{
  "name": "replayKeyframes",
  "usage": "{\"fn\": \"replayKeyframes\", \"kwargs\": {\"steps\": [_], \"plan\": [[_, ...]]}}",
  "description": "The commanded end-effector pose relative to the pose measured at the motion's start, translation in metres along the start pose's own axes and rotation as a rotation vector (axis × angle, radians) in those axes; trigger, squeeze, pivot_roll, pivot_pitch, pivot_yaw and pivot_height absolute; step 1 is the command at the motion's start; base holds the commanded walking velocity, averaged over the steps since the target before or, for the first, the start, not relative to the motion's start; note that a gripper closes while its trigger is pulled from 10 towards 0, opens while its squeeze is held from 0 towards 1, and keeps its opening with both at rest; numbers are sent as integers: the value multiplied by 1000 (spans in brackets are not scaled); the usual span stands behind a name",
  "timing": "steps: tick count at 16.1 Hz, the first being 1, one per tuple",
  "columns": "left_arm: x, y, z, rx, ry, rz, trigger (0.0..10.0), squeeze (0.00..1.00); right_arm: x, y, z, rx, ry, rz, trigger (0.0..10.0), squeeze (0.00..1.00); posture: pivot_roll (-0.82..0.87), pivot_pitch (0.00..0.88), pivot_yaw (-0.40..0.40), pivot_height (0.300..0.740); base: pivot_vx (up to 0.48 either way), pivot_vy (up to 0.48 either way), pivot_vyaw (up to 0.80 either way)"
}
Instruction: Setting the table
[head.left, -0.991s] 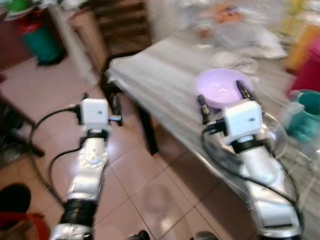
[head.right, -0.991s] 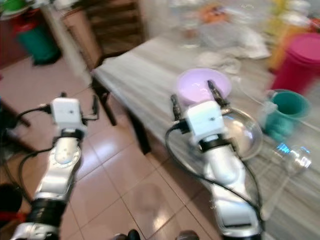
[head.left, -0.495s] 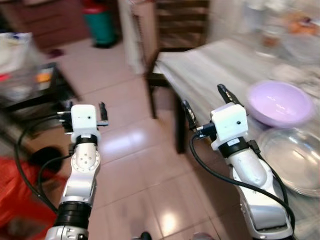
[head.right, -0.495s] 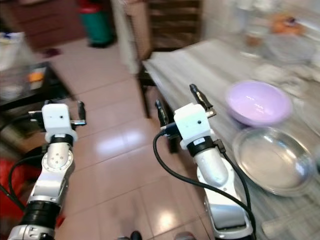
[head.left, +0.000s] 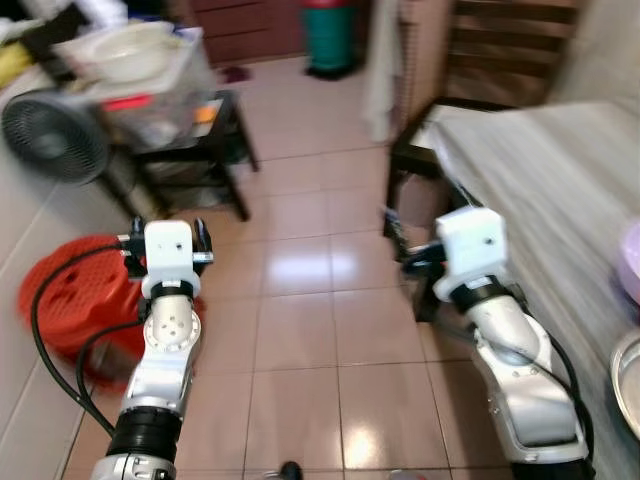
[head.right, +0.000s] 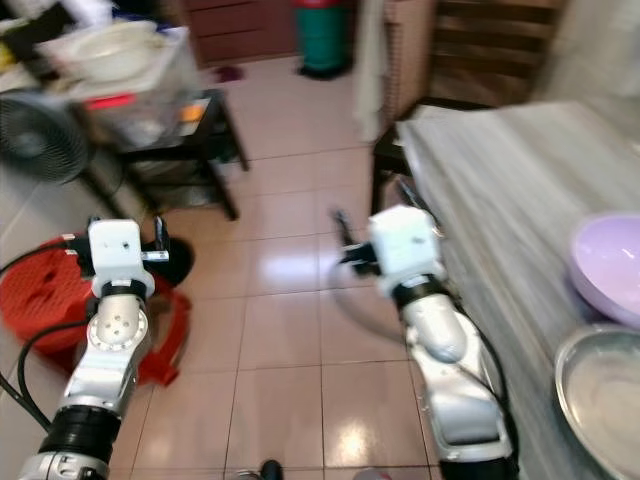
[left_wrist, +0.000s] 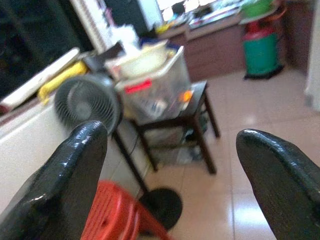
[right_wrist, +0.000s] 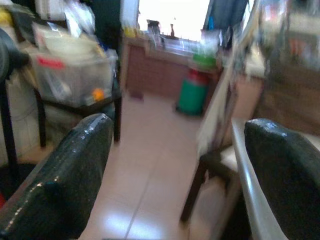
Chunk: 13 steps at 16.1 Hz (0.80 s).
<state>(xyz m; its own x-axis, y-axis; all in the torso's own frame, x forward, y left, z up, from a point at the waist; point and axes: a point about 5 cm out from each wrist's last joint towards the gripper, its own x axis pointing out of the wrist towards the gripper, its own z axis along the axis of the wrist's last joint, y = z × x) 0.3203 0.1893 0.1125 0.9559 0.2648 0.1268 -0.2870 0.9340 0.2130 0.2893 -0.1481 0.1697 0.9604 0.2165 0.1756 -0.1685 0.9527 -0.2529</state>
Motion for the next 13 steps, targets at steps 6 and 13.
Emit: {"fn": "replayKeyframes", "kwargs": {"steps": [6,13], "plan": [[-8,5,-23,-9,73,84,10000,0,24,-3,-13,15,57,31,10000,0,-217,105,-42,740,0,0,0],[-15,-15,-57,-19,274,-58,10000,0,22,-13,-57,46,203,-54,10000,0,-192,74,-62,740,0,0,0]]}}
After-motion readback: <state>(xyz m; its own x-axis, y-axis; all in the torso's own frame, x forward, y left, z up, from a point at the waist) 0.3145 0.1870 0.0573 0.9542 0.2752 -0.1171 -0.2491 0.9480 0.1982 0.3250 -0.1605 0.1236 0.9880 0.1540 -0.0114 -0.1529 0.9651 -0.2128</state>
